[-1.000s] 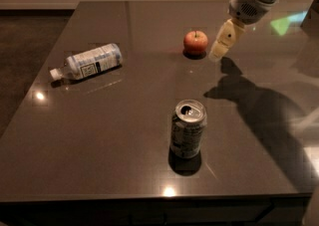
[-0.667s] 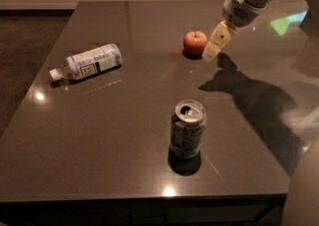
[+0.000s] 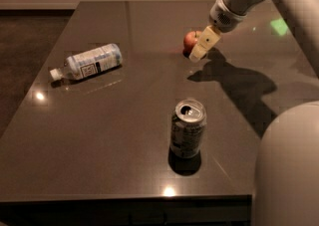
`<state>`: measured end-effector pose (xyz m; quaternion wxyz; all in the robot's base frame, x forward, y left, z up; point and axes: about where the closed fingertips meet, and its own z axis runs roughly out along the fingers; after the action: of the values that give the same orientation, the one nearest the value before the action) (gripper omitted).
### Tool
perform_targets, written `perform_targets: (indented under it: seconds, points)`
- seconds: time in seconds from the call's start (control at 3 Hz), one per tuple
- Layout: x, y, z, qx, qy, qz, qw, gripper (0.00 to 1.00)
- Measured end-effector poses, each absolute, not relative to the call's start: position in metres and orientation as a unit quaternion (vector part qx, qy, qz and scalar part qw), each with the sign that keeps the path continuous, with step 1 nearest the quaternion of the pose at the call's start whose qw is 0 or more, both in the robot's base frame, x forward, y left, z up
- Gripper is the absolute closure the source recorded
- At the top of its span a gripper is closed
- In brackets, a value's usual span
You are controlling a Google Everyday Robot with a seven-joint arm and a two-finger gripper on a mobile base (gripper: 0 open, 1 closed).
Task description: Move apple near 7up can
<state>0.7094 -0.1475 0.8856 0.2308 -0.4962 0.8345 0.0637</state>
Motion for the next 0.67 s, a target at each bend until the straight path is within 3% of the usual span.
perform_targets:
  seconds: [0.67]
  points:
    - [0.7330,-0.1375,0.8745,-0.484,0.838,0.083,0.236,0.00]
